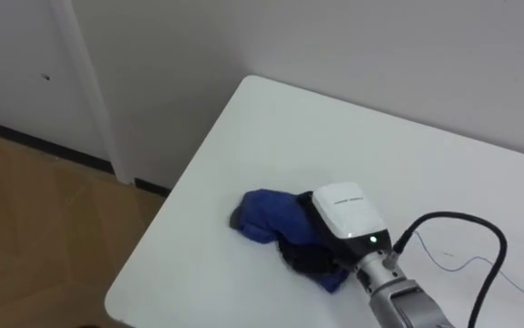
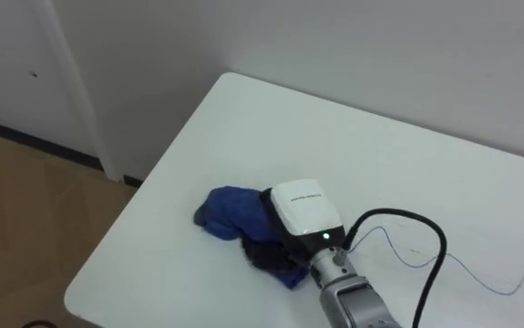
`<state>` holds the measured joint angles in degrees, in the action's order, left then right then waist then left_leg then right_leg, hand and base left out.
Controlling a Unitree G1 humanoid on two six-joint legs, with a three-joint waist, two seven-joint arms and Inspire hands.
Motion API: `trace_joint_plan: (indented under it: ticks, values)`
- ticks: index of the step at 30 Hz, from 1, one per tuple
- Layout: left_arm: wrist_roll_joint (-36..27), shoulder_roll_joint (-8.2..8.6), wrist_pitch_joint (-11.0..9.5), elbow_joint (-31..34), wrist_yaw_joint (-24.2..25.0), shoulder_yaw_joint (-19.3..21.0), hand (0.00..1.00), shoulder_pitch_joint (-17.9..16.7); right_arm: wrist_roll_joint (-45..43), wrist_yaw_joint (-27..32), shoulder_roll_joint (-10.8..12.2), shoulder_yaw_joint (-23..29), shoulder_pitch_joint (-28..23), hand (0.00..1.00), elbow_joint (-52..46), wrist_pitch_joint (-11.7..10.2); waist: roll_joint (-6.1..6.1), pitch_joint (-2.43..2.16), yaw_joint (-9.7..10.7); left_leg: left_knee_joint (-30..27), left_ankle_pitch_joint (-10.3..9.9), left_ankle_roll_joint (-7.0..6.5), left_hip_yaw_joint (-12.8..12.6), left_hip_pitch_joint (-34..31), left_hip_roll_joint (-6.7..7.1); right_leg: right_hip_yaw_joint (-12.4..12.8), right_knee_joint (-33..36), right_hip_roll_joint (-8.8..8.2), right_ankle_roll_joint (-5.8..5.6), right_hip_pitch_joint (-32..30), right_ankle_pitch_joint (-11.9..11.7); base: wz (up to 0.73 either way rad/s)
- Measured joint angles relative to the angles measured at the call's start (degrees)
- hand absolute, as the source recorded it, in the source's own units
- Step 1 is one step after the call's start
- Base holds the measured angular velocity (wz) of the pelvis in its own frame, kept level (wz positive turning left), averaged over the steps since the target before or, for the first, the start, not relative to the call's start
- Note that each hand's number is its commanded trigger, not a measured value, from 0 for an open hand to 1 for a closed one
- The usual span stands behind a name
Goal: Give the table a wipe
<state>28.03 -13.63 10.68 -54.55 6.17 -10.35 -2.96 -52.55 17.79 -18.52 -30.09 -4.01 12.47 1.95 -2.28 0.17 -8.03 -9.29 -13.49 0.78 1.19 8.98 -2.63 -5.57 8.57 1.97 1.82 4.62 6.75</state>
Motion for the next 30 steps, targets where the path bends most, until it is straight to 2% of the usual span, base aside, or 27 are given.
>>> trace_joint_plan:
  ticks: [1,2,4,7,12,15,16,18,19,20,21,22,23,25,28,30]
  values:
    - [-0.35,0.51,0.43,-0.02,-0.38,-0.02,0.00,-0.10,1.12,1.03,0.64,0.26,-0.26,1.00,0.86,0.00,0.68,0.18,0.06,0.12,-0.20,-0.31,-0.02,0.48,-0.01,0.32,0.01,0.03,-0.12,0.52,0.08,0.00]
    - [-0.36,1.20,0.80,-0.02,-0.65,0.04,0.00,-0.10,1.50,1.52,1.33,0.67,-0.34,1.00,1.60,0.03,1.37,0.06,0.03,0.12,-0.34,-0.50,-0.26,0.61,-0.01,0.53,0.07,0.04,-0.17,0.61,0.11,-0.05]
    - [-0.40,1.86,0.90,0.01,-0.84,0.05,0.00,0.28,2.76,1.62,2.49,1.28,-0.19,1.00,2.51,0.19,1.99,0.06,0.15,0.11,-0.39,-0.60,-0.33,0.61,0.03,0.46,0.16,0.02,-0.18,0.53,0.11,-0.05]
    - [-1.00,2.30,0.97,1.05,-1.02,0.15,0.00,0.43,5.66,1.37,4.16,1.95,0.22,1.00,3.16,0.84,2.05,0.07,0.00,0.18,-0.39,-0.60,-0.38,0.54,-0.05,0.46,0.30,0.13,-0.17,0.21,0.11,0.00]
    - [-2.76,3.20,1.49,2.31,-1.04,1.60,0.00,0.24,9.19,1.98,4.60,3.03,0.88,1.00,5.65,0.13,2.10,0.00,0.34,0.06,-0.39,-0.60,-0.61,0.56,-0.01,0.77,0.41,0.07,-0.17,0.11,0.11,0.01]
    - [-2.87,3.01,1.30,2.87,-2.54,4.34,0.00,-0.77,11.96,4.64,4.68,7.26,1.07,1.00,10.02,-2.49,1.88,-0.20,1.18,-0.13,-0.38,-0.61,-0.49,0.58,0.14,0.34,0.09,-0.19,-0.27,0.43,0.15,0.09]
    - [-2.44,2.78,1.33,2.83,-3.41,6.57,0.00,-1.62,12.94,5.87,4.64,9.64,0.52,1.00,12.24,-3.99,1.68,-0.38,1.61,-0.21,-0.37,-0.62,-0.54,0.69,0.19,0.07,0.05,-0.32,-0.30,0.55,0.17,0.14]
    - [-1.08,2.21,1.35,2.69,-4.60,10.53,0.00,-3.01,14.67,7.96,4.58,15.17,-1.06,1.00,14.54,-4.93,1.29,-0.54,2.63,-0.28,-0.29,-0.71,-0.57,0.59,0.40,-0.87,-0.16,-0.78,-0.58,1.17,0.34,0.29]
    - [-0.84,1.53,1.26,1.45,-5.87,13.11,0.00,-4.11,16.40,10.32,4.38,19.87,-1.97,1.00,17.80,-5.19,1.03,-0.75,3.37,-0.21,-0.19,-0.88,-0.69,0.81,0.62,-1.07,-0.65,-1.01,-0.78,1.95,0.45,0.36]
    - [-0.26,0.45,1.57,0.27,-6.60,15.75,0.00,-5.61,18.19,12.13,3.65,25.25,-2.61,1.00,21.62,-5.27,0.21,-0.96,3.91,-0.15,-0.19,-0.89,-0.87,1.72,0.84,-1.06,-1.05,-1.25,-1.16,2.58,0.69,0.34]
    - [-0.21,-0.20,1.82,0.12,-7.20,16.97,0.00,-6.65,19.03,12.37,2.88,28.02,-2.87,1.00,23.70,-5.26,-0.04,-1.16,4.44,-0.13,-0.19,-0.89,-0.94,1.75,0.92,-1.14,-1.04,-1.43,-1.29,2.95,0.86,0.29]
    - [-0.31,-1.46,2.41,0.21,-7.94,18.28,0.00,-8.66,21.18,12.94,0.80,32.23,-3.45,1.00,27.71,-5.22,-0.24,-1.43,5.15,-0.20,-0.22,-0.93,-1.34,1.85,1.12,-1.17,-0.99,-1.77,-1.58,3.38,1.23,0.25]
    - [-0.38,-1.96,3.08,0.49,-8.23,19.56,0.00,-10.27,23.30,13.37,-1.34,36.58,-4.19,1.00,31.51,-5.07,-0.38,-1.40,5.38,-0.19,-0.38,-1.20,-2.47,1.85,1.13,-0.82,-0.86,-1.93,-1.75,3.41,1.34,0.20]
    - [-0.33,-2.16,3.14,0.49,-8.13,21.97,0.00,-12.00,25.71,13.45,-3.51,41.75,-4.14,1.00,37.17,-5.02,-0.51,-1.36,6.07,-0.14,-0.49,-1.40,-2.70,1.86,1.19,-0.58,-0.68,-2.02,-1.83,3.34,1.37,0.04]
    - [-0.32,-2.10,3.00,0.64,-7.61,23.46,0.00,-12.80,27.93,13.48,-5.59,45.77,-4.53,1.00,42.98,-4.98,-0.69,-1.29,7.05,-0.16,-0.90,-1.99,-2.81,2.19,0.89,-0.46,0.04,-1.73,-1.84,3.34,1.38,-0.05]
    - [-0.55,-2.07,2.53,0.69,-7.08,23.07,0.00,-12.75,28.54,13.39,-5.85,45.95,-4.97,1.00,42.91,-4.41,-0.74,-1.25,7.67,-0.07,-1.02,-1.86,-2.98,2.54,0.36,0.15,0.19,-1.52,-1.84,3.37,1.38,-0.15]
